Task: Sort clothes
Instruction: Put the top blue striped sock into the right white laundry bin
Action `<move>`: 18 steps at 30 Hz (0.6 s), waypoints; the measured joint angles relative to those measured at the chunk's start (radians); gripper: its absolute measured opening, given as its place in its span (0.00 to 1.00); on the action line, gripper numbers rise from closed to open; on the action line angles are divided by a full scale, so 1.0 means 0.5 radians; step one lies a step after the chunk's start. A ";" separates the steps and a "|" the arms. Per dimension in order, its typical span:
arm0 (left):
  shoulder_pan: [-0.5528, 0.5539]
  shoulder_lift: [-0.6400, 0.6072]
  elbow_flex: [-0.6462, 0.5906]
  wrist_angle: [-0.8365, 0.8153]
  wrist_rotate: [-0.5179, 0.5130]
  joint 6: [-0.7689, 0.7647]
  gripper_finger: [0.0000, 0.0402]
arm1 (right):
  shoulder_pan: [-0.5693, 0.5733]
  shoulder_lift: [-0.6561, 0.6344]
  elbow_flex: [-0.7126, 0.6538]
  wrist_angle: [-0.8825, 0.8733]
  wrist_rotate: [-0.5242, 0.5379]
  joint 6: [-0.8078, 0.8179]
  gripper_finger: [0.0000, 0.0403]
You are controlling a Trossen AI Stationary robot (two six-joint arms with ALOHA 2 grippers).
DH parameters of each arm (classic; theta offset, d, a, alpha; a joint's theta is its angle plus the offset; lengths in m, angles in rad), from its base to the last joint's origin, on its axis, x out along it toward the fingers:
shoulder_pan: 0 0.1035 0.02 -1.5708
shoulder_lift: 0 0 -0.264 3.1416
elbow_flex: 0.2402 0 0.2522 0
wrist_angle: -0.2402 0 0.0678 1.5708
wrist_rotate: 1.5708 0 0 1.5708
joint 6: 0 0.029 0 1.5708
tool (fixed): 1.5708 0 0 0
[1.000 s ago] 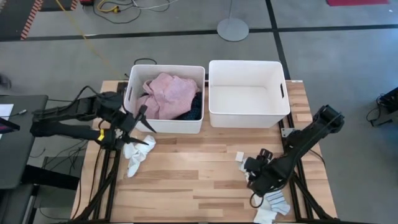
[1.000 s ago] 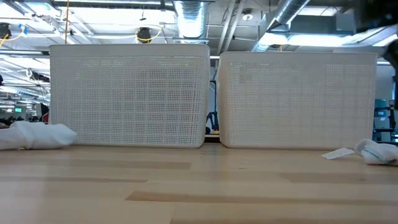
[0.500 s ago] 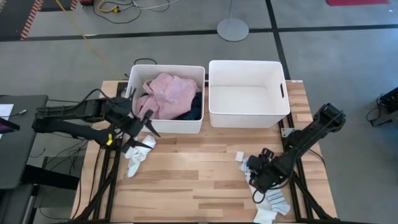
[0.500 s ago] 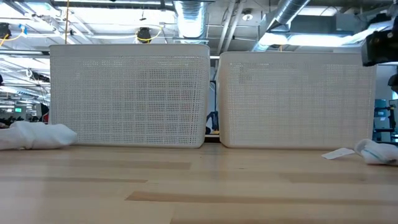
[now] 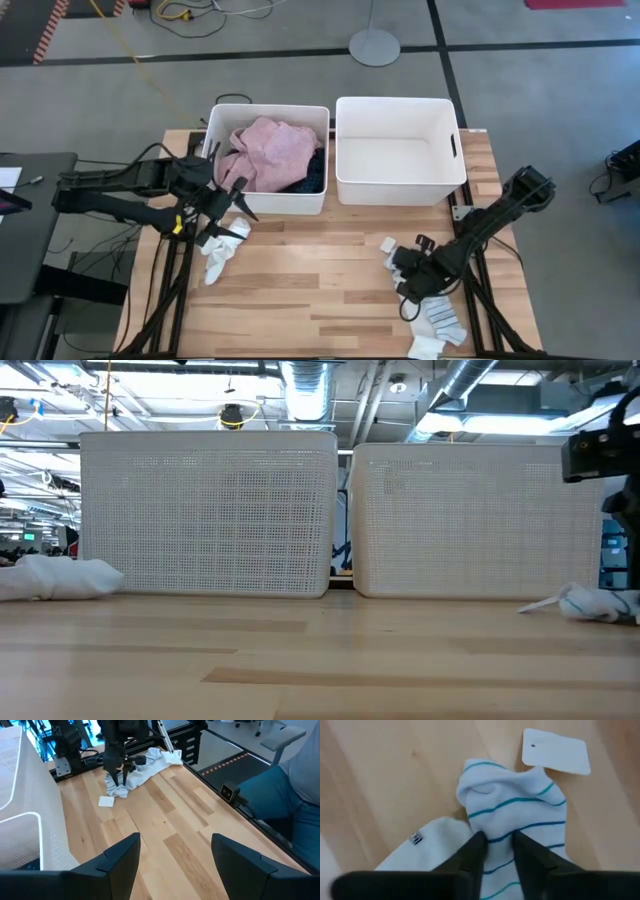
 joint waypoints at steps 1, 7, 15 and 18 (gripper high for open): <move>0.000 0.000 0.000 0.000 0.000 -0.005 0.59 | -0.015 0.000 0.000 0.001 0.000 -0.020 0.26; -0.045 0.000 0.000 -0.004 0.001 -0.030 0.59 | -0.092 0.000 0.000 0.045 0.000 -0.175 0.03; -0.129 -0.001 -0.001 -0.021 -0.073 -0.071 0.59 | -0.174 0.002 0.086 0.162 0.048 -0.445 0.01; -0.157 -0.001 -0.001 -0.028 -0.094 -0.089 0.59 | -0.212 0.002 0.203 0.166 0.114 -0.615 0.00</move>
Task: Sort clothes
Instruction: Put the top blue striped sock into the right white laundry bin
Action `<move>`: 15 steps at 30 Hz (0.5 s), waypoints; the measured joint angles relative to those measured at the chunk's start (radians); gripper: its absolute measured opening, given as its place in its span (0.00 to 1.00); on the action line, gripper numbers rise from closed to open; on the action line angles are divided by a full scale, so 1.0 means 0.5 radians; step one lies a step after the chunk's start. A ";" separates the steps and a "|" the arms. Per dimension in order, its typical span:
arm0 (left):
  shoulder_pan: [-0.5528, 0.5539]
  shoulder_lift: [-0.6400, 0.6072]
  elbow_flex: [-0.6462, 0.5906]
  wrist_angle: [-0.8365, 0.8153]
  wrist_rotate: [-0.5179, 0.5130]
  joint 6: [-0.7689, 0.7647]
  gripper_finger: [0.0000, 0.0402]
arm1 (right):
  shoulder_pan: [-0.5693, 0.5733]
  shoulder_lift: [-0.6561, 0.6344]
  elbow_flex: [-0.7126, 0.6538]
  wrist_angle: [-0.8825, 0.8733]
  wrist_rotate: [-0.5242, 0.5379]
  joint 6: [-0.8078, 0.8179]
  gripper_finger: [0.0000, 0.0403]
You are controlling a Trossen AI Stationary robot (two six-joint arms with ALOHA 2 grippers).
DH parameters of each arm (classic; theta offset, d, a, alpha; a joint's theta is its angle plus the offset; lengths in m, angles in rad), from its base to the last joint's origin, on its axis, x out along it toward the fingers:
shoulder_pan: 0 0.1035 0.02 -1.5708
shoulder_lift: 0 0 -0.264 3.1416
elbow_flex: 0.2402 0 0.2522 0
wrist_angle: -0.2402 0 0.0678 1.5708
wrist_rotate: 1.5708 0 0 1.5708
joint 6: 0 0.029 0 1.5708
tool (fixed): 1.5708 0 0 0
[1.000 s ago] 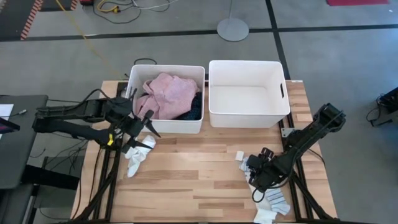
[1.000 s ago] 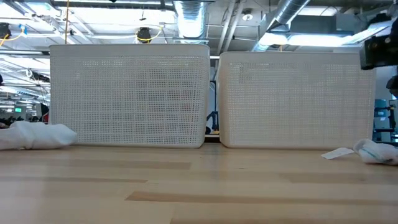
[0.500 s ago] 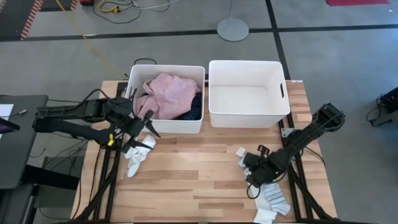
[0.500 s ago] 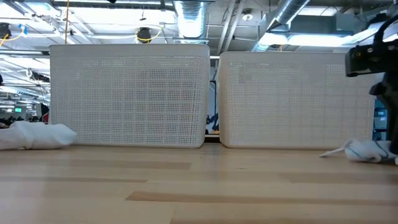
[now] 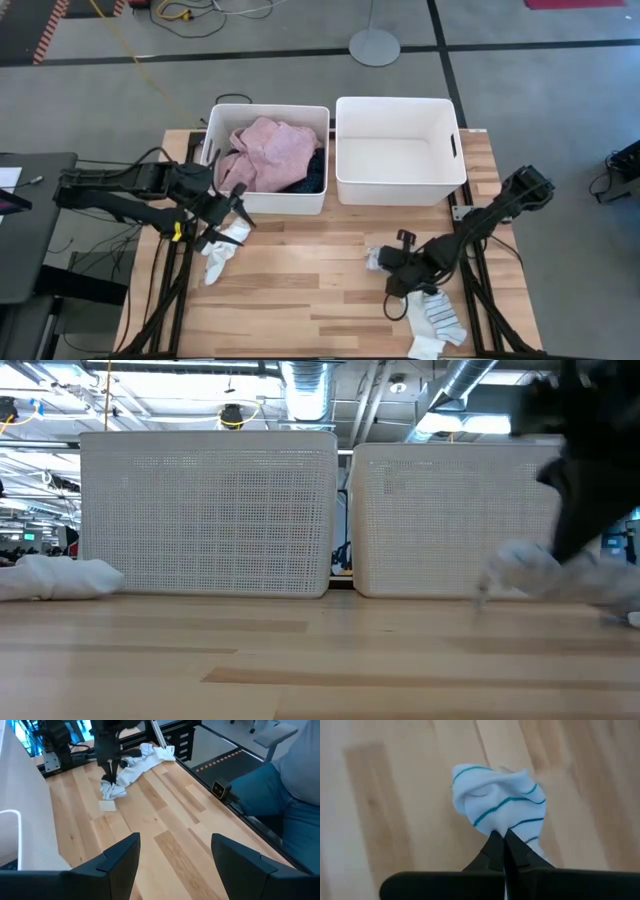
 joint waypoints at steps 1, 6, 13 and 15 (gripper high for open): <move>-0.006 0.000 0.000 0.000 -0.002 -0.003 0.59 | -0.017 0.000 0.045 -0.002 0.012 -0.067 0.00; -0.014 0.000 0.000 0.001 -0.046 -0.003 0.59 | -0.098 0.000 0.286 0.003 0.054 -0.433 0.00; -0.014 0.036 0.000 0.108 -0.084 0.031 0.59 | -0.193 -0.001 0.579 0.246 0.137 -1.064 0.00; -0.022 0.074 -0.002 0.183 -0.084 0.054 0.59 | -0.218 -0.001 0.635 0.366 0.142 -1.260 0.00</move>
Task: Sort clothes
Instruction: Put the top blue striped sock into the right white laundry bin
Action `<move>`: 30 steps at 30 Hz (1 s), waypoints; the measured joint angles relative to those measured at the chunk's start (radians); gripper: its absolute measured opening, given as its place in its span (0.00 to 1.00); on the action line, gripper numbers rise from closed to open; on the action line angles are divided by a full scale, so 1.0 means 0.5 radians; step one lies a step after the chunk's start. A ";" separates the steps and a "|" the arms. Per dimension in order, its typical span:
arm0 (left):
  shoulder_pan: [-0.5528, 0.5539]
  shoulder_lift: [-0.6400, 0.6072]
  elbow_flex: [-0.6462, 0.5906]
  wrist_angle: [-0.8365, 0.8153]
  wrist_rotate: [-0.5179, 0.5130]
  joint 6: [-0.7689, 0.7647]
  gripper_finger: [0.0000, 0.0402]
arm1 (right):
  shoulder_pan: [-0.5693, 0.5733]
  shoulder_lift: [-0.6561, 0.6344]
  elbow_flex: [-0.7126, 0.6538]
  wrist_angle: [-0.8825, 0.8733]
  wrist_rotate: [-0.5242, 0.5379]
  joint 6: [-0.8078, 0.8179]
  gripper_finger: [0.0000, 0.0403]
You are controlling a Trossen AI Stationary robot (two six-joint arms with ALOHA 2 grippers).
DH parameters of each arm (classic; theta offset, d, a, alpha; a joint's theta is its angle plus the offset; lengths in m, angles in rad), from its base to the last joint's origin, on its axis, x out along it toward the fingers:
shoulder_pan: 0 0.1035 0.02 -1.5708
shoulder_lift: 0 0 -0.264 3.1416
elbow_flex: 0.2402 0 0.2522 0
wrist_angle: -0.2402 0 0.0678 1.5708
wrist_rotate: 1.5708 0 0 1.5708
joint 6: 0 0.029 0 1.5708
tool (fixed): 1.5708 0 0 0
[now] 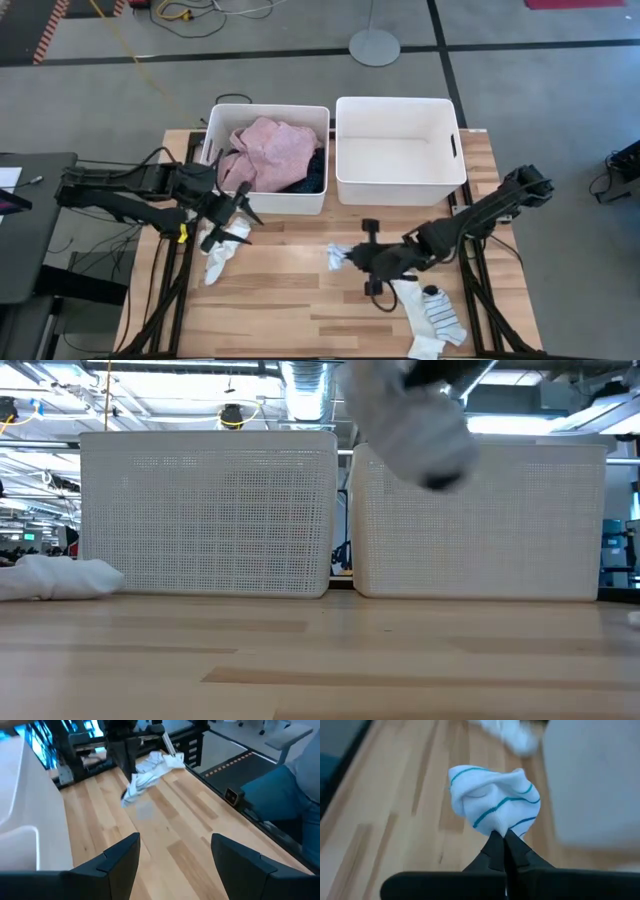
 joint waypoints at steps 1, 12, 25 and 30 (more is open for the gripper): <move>-0.008 0.029 0.000 0.052 0.000 0.017 0.59 | -0.011 0.000 0.024 0.052 0.000 -0.088 0.00; -0.137 0.446 0.001 0.633 -0.066 0.344 0.59 | -0.113 -0.001 0.157 0.340 -0.052 -0.557 0.00; -0.141 0.763 0.001 1.185 -0.209 0.464 0.59 | -0.197 -0.001 0.157 0.562 -0.227 -0.794 0.00; -0.146 0.815 0.001 1.223 -0.208 0.470 0.58 | -0.233 -0.001 0.157 0.572 -0.228 -0.812 0.00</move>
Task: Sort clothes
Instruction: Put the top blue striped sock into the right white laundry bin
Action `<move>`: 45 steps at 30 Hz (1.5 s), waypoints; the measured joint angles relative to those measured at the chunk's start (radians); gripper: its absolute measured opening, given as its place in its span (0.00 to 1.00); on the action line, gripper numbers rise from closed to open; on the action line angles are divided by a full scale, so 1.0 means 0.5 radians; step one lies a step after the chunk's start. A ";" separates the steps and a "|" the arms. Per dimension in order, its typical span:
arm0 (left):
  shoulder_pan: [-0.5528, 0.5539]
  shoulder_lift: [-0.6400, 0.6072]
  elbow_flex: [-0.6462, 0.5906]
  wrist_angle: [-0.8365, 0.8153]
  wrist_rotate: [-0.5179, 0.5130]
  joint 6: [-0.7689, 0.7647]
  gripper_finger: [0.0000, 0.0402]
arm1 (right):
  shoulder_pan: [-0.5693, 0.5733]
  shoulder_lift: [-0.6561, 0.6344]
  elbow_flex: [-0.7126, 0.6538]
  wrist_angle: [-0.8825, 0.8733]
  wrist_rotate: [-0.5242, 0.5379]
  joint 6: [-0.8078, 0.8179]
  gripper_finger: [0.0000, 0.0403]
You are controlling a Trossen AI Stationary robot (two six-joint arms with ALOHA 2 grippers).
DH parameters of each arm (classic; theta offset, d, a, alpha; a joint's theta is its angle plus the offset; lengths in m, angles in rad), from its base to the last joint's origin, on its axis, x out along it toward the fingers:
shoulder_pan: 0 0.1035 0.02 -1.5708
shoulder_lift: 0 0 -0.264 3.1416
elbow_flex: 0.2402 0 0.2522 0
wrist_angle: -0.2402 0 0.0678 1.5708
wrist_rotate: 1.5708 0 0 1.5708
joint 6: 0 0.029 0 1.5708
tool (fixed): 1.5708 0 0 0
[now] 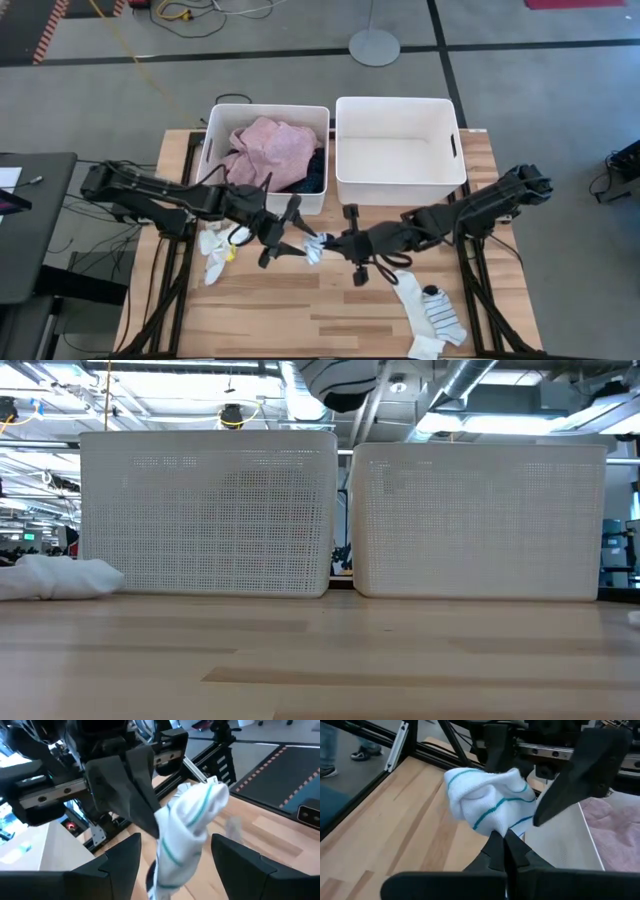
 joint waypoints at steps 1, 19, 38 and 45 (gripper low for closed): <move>-0.008 0.000 0.000 0.001 -0.001 0.001 0.56 | -0.006 0.000 0.000 -0.003 0.000 0.000 0.00; -0.017 -0.001 0.000 0.081 -0.030 0.194 0.01 | -0.023 0.000 0.000 -0.068 0.000 0.117 0.08; 0.329 0.000 0.003 0.744 -0.060 0.433 0.00 | 0.245 0.000 0.000 -0.739 0.210 0.968 0.47; 0.583 0.109 0.134 0.826 0.089 0.302 0.00 | 0.430 -0.004 -0.052 -0.774 0.196 1.251 0.48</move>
